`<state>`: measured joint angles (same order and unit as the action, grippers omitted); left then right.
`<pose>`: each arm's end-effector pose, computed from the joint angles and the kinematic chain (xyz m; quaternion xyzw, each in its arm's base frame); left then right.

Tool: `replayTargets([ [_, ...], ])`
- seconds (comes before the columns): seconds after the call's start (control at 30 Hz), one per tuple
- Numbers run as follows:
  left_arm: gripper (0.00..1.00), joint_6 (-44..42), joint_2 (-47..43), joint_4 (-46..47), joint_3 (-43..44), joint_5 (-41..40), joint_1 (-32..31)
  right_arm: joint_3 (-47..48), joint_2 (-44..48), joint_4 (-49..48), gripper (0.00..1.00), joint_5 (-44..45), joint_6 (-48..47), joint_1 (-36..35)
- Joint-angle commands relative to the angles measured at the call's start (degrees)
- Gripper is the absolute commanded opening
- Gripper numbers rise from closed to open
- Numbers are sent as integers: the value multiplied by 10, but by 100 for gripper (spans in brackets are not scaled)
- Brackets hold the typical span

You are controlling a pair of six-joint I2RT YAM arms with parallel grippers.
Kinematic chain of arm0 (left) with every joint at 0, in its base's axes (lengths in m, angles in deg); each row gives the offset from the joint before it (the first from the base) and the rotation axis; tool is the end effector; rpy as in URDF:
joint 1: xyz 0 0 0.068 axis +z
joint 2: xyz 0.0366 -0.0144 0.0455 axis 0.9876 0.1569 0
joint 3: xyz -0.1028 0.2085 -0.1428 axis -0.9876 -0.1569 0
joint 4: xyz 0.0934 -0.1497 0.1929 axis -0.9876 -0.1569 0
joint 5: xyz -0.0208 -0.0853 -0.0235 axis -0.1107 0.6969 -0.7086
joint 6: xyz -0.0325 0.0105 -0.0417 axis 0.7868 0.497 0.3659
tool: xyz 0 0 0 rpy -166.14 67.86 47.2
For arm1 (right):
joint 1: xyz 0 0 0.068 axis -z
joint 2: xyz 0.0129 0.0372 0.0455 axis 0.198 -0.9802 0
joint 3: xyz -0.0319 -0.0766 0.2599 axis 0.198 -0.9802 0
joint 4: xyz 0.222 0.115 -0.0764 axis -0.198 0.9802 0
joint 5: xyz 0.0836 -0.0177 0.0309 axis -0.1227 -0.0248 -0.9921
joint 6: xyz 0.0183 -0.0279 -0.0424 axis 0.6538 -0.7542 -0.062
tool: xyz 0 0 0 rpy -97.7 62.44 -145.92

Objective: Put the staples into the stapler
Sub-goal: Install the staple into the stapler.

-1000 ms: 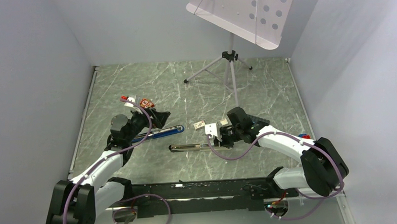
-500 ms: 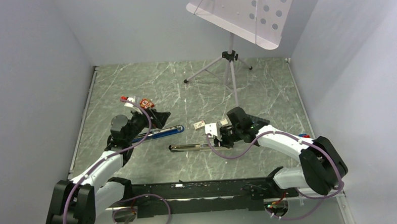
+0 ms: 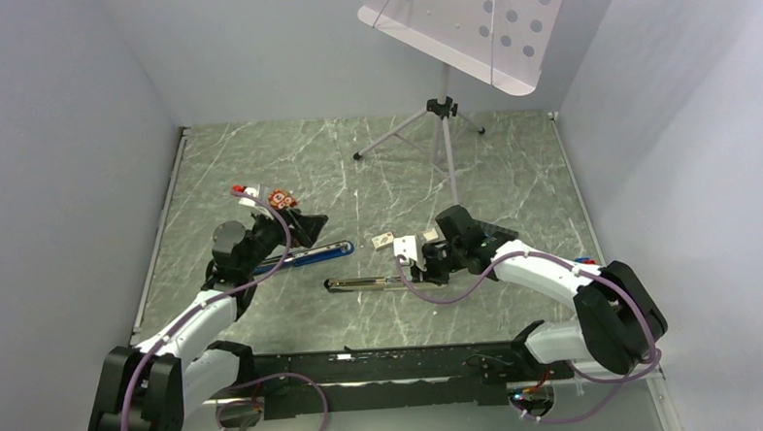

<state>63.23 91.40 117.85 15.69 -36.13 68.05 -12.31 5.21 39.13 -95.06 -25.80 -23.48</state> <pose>0.2078 -0.0618 0.2240 0.0387 0.7215 -0.3715 0.5830 0.1858 0.1544 0.1796 -0.6641 0.6236 0.2507 0.3275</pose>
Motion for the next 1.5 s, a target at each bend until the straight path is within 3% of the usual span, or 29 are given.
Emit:
replayTargets([
  [0.0, 99, 9, -1, 29, 0, 10, 0, 21, -2, -6, 11, -4, 4, 2],
  [0.6, 100, 15, -1, 34, -3, 12, 0, 6, 26, -37, 10, 17, 39, 3],
  [1.47, 99, 19, -5, 31, -8, 11, 0, 14, 2, -10, 10, -5, 2, 3],
])
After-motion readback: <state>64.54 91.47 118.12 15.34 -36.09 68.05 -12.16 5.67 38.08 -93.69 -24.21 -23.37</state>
